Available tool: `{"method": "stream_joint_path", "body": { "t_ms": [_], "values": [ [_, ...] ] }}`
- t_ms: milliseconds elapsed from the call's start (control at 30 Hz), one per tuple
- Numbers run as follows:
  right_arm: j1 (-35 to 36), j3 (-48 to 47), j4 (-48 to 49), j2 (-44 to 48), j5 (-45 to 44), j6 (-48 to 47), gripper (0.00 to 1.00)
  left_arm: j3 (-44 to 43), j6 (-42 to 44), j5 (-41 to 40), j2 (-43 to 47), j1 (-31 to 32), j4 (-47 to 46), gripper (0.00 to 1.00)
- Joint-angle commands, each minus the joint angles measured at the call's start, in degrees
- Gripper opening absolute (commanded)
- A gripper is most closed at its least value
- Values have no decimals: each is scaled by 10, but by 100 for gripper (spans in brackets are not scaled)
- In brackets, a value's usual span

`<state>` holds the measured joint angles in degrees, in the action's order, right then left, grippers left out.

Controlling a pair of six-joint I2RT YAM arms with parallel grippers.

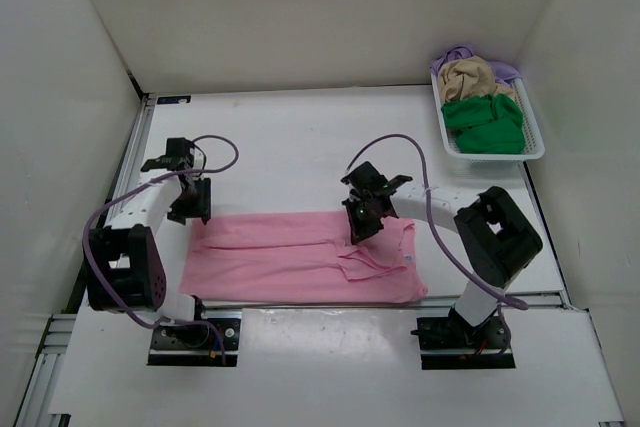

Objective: Fold and stack the t-shirts
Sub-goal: Fold the other side of the tshirt into a rectangle

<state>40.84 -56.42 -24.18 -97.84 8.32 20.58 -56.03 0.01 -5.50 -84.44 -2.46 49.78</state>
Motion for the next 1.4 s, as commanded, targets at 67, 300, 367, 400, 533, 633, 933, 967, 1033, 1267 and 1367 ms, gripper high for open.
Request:
{"method": "stream_joint_path", "body": {
  "t_ms": [67,300,367,400,533,633,933,967,1033,1267,1367],
  "values": [
    [-20,-52,-58,75,-82,34,5,-93,0,-33,102,78,-1,69],
    [-67,-21,-150,178,-85,107,20,-174,0,-15,48,297,35,69],
    [-88,26,-150,208,-59,126,20,-182,0,35,19,350,35,69],
    [-95,43,-144,225,-47,133,24,-188,0,53,-12,399,35,67],
    [-123,111,-112,259,-7,164,32,-217,0,107,-87,488,-10,65],
    [-139,152,-78,270,31,187,32,-243,0,129,-140,532,-23,64],
    [-151,207,-39,281,60,210,31,-249,0,172,-207,572,-62,64],
    [-151,213,-39,281,60,210,31,-249,0,172,-212,582,-62,64],
    [-151,214,-39,281,65,210,31,-249,0,167,-226,591,-68,64],
    [-162,214,-45,275,71,198,32,-249,0,108,-255,609,-92,62],
    [-162,214,-57,275,71,191,35,-241,0,80,-260,609,-99,59]
  ]
}}
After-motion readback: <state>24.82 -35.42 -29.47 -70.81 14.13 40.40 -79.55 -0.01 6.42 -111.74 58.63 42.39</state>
